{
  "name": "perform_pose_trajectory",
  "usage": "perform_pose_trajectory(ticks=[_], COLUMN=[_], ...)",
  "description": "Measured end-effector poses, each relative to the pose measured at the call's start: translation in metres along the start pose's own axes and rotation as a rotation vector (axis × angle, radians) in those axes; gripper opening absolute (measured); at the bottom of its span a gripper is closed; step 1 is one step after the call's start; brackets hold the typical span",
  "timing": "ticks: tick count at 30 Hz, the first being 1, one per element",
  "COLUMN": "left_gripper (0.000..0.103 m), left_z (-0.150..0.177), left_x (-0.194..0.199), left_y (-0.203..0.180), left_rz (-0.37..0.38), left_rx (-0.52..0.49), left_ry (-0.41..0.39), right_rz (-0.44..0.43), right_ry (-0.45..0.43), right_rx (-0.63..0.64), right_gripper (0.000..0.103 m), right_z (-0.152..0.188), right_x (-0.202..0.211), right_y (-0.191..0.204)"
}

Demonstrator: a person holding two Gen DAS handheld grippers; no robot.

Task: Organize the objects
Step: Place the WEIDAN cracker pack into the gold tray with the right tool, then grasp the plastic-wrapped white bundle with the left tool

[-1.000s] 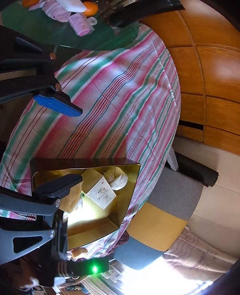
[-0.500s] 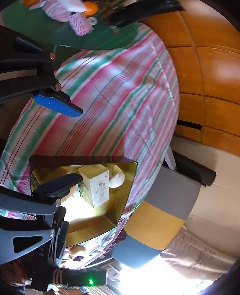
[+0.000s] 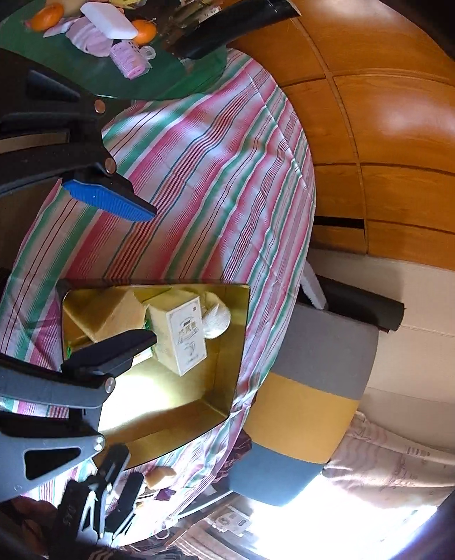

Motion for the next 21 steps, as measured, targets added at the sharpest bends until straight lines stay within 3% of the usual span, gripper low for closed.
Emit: perform_pose_trajectory(ticks=[7,14,21], left_gripper=[0.064,0.064,0.064], left_z=[-0.015,-0.04,-0.054], left_x=[0.01,0.008,0.004], left_y=[-0.025,-0.064,-0.129], left_rz=[0.005,0.103,0.211], left_rx=[-0.116,-0.191,-0.311], left_ry=[-0.033,-0.057,-0.069], right_rz=[0.084,0.236,0.404], right_ry=[-0.039,-0.096,-0.247], right_rx=[-0.1,-0.296,-0.569], right_gripper=[0.084,0.084,0.087], right_z=[-0.003,-0.009,-0.003], right_x=[0.027,0.076,0.153], right_y=[-0.074,-0.193,-0.318])
Point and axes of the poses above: each gripper's, at about its wrist camera, not at the fingertips, and x roughly against the way its jaws point, y to its left, z to its underside, the point moved 8 cm from there along -x, roughly the way its jaws point, and after that the axes turned 15 degrees about -x, right-handed, at the moved point
